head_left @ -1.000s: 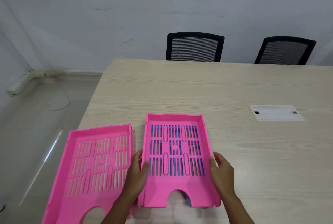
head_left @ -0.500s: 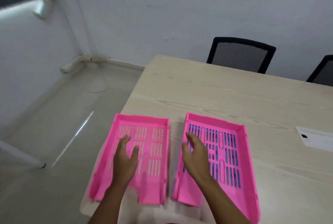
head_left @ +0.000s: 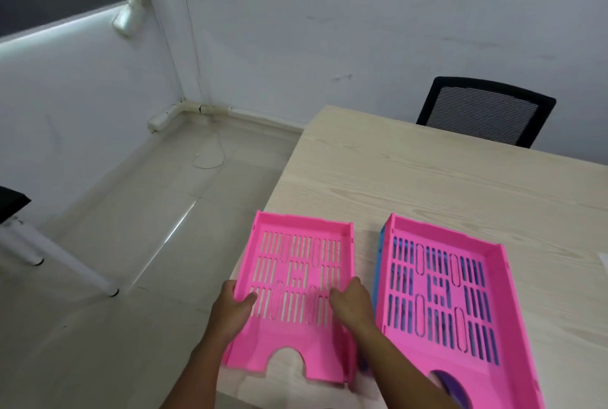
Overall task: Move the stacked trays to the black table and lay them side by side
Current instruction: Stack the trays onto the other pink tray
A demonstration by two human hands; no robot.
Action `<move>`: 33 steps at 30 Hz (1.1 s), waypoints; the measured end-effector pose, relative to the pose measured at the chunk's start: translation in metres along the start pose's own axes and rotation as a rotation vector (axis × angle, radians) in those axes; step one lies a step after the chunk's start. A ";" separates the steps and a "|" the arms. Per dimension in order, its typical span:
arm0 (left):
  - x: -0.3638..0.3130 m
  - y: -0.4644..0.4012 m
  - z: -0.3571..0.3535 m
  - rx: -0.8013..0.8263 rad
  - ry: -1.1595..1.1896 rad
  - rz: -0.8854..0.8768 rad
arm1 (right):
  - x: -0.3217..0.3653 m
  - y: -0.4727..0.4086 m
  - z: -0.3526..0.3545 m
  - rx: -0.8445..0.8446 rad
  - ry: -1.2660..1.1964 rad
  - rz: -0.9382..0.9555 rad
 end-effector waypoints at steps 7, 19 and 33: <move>-0.039 0.004 0.030 -0.074 0.144 -0.116 | 0.019 0.013 0.033 -0.182 -0.250 0.261; -0.160 0.038 -0.058 0.059 0.157 -0.379 | -0.051 0.017 0.202 -0.415 -0.550 0.275; -0.174 0.099 -0.210 0.212 0.008 -0.363 | -0.182 -0.006 0.288 -0.361 -0.612 0.068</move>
Point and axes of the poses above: each hand's wrist, its own y-axis away from the middle knuckle, its own z-axis out of the back of the hand, x = y × z, the point moved 5 cm from there along -y, towards the middle knuckle, and after that the axes turned 11 degrees about -z, right-handed, at the moved point
